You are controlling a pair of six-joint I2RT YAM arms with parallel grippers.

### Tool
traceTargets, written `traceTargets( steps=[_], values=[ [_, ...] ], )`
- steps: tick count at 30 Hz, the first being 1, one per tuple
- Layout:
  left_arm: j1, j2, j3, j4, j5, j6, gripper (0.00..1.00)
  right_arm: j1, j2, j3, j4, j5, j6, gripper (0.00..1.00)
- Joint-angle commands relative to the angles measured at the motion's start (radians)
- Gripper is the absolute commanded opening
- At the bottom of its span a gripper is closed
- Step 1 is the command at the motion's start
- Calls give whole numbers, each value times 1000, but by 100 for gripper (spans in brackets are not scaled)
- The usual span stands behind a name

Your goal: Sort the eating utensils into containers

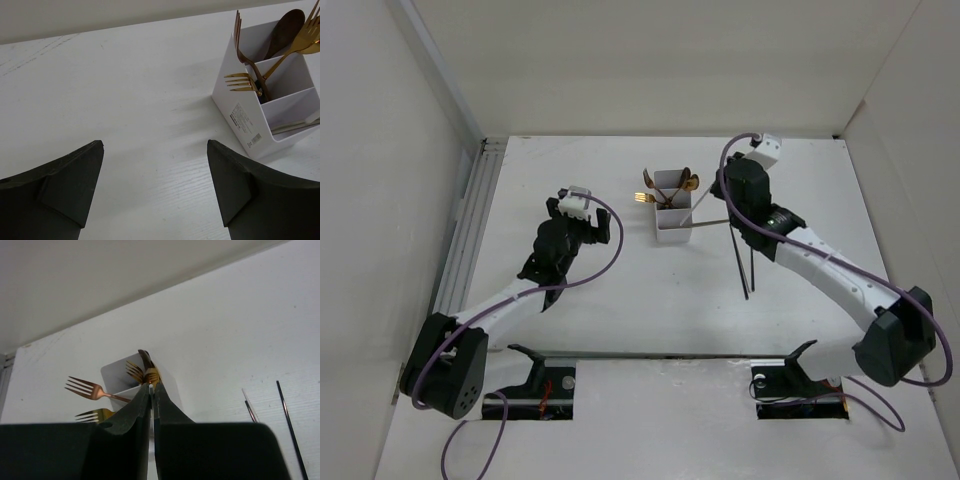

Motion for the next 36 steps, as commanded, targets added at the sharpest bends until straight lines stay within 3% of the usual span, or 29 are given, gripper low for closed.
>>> traceTargets(
  steps=[1,14,21,28,36],
  values=[
    [5,-36,-11,39,11,-5,82,8,71,-5,14,20,43,0],
    [5,-55,-20,30,2,-5,82,8,181,8,69,2,34,1],
    [5,-55,-20,30,2,-5,82,8,191,-3,60,-40,43,39],
    [5,-55,-20,30,2,-5,82,-22,152,-3,42,-21,43,46],
    [5,-55,-20,30,2,-5,82,-32,119,46,-147,65,102,51]
  ],
)
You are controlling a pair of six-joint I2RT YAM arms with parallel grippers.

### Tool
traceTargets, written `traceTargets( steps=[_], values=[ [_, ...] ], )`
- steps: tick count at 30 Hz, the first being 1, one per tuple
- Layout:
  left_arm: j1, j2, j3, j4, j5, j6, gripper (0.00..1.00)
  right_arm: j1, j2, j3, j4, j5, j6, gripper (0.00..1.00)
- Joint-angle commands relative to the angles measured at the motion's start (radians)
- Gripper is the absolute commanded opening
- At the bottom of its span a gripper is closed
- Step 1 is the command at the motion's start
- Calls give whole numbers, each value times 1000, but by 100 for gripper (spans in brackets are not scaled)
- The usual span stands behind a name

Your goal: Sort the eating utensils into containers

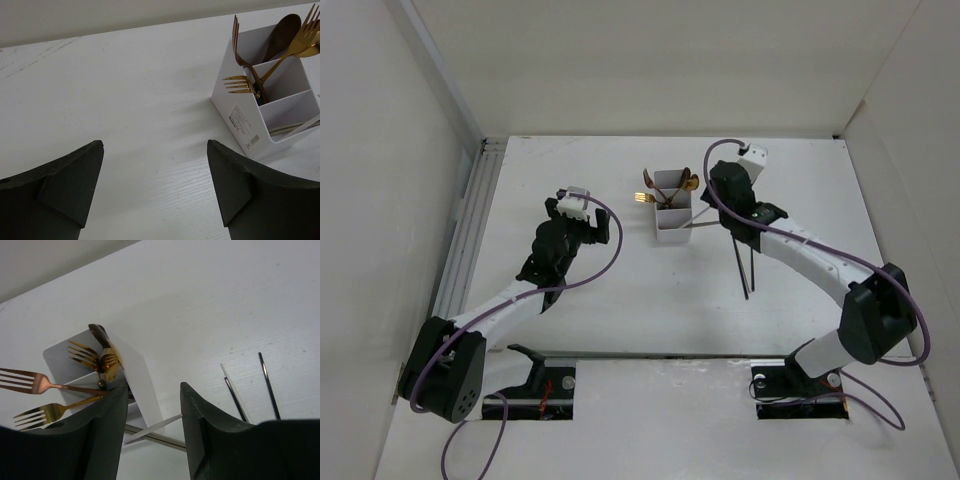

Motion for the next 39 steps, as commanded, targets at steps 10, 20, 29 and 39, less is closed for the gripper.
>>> traceTargets(
  steps=[10,20,29,39],
  values=[
    [-5,-32,-13,32,3,-5,82,-16,-29,91,-257,75,117,51],
    [-5,-23,-13,32,12,-5,82,-16,-101,106,-253,141,24,61],
    [-5,-22,-4,32,12,-15,82,-423,-115,324,-407,-371,-341,100],
    [-5,-22,-4,32,12,-25,82,-530,121,107,-437,-601,-397,59]
  ],
)
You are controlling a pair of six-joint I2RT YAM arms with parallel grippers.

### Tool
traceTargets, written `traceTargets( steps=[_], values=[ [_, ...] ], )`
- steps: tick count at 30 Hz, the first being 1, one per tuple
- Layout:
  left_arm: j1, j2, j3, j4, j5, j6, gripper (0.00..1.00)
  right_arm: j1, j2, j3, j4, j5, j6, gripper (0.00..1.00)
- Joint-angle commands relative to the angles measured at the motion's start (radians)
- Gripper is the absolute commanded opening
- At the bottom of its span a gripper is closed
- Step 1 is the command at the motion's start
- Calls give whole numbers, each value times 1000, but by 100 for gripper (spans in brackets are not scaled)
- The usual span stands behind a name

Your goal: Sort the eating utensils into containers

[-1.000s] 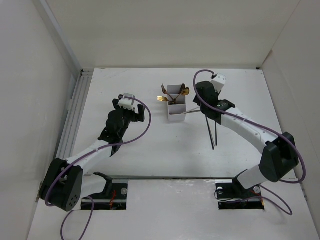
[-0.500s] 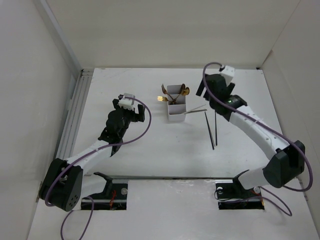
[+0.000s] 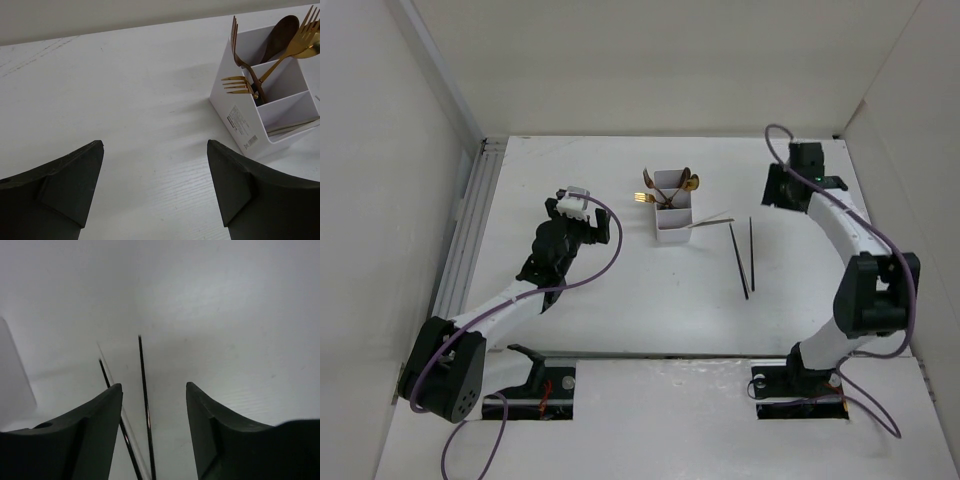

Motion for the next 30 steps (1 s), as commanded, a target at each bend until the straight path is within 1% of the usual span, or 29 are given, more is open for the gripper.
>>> traceTargets(
  steps=[1,4,7,10,14,15,17,19,21,22,23,24,27,30],
  values=[
    [-4,-22,-4,32,11,-14,82,3,64,-100,-16,-127,-14,60],
    [-4,-22,-13,32,11,-14,82,3,121,-166,20,-186,-5,62],
    [-4,-22,-13,32,11,-14,82,13,156,-191,38,-174,4,62],
    [-4,-22,-13,32,11,-14,82,35,182,-215,66,-174,13,59],
    [-4,-22,-13,32,11,-14,82,75,227,-188,38,-91,36,56],
    [-4,-22,-13,32,11,-14,82,95,236,-177,8,-38,36,56],
    [-4,-22,-13,32,11,-14,82,105,254,-139,-23,-22,36,55],
    [-4,-22,-13,32,11,-14,82,105,268,-120,-45,-13,36,45],
    [-4,-32,-13,42,2,-14,82,105,268,-120,-45,-13,45,32],
    [-4,-32,-13,42,1,-14,82,105,268,-120,-45,-13,45,15],
    [-4,-32,-22,42,1,-14,82,105,268,-120,-45,-13,54,6],
    [-4,-32,-22,42,1,-14,82,105,268,-120,-45,-1,64,0],
    [-4,-32,-22,42,-8,-14,82,95,268,-120,-54,52,64,0],
    [-4,-32,-22,42,-8,-14,82,95,235,-111,-65,119,64,0]
  ],
)
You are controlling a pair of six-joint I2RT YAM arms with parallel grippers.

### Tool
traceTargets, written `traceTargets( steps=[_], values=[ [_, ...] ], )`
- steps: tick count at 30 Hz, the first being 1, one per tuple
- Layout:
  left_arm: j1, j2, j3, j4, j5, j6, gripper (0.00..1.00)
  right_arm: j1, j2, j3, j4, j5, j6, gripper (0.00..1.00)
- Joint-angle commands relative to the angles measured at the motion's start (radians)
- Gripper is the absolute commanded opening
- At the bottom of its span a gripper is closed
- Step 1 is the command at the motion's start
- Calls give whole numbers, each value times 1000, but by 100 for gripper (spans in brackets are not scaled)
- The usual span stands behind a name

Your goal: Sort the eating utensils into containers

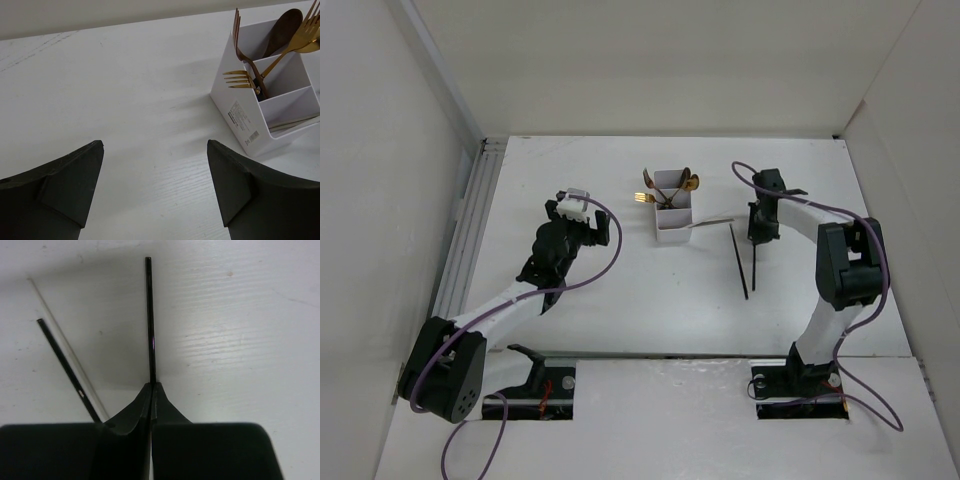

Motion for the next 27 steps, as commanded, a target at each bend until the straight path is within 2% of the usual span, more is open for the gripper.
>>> traceTargets(
  steps=[1,6,13,16,19,24,27],
  values=[
    [-4,-31,-9,43,-6,-9,82,-9,-63,38,-34,114,10,0],
    [-4,-31,-9,43,-6,-9,82,-18,-255,28,47,238,10,0],
    [-4,-31,-9,34,-6,-9,82,-18,-458,-20,59,399,75,0],
    [-4,-31,-9,34,-6,-9,82,2,-583,-20,145,439,58,0],
    [-4,-31,-9,34,-6,-9,82,90,-679,-20,255,533,21,0],
    [-4,-31,-9,34,3,-9,82,251,-668,72,401,680,39,0],
    [-4,-31,-9,34,3,-9,82,330,-624,72,511,670,108,0]
  ],
)
